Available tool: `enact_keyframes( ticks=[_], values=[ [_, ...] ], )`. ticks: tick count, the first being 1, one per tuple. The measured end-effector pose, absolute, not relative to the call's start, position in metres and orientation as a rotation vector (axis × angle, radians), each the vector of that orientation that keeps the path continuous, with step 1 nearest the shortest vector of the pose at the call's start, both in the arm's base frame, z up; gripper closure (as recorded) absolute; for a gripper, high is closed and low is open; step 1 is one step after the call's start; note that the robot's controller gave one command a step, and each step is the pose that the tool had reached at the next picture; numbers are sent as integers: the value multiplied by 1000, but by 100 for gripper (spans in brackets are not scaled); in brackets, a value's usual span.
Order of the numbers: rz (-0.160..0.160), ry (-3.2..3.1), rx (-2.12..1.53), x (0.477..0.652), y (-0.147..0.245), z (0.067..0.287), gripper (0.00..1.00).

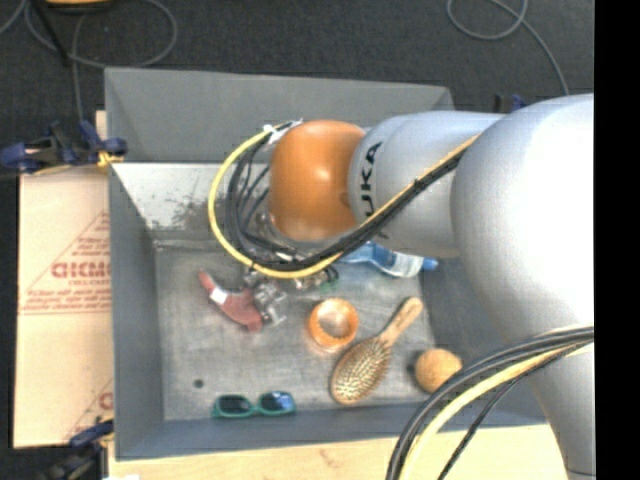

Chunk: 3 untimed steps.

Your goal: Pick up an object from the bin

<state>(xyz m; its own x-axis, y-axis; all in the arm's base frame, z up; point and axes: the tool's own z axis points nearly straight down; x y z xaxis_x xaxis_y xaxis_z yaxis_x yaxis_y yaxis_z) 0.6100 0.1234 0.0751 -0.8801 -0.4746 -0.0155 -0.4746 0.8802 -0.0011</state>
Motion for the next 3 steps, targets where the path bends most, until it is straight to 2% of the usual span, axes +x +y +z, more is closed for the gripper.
enact_keyframes(
  ticks=[1, 2, 3],
  values=[
    [4, 3031, -764, 610, 123, 75, 100],
    [3, 3110, -403, 647, 140, 138, 100],
    [3, 3110, -403, 647, 140, 138, 100]
  ],
)
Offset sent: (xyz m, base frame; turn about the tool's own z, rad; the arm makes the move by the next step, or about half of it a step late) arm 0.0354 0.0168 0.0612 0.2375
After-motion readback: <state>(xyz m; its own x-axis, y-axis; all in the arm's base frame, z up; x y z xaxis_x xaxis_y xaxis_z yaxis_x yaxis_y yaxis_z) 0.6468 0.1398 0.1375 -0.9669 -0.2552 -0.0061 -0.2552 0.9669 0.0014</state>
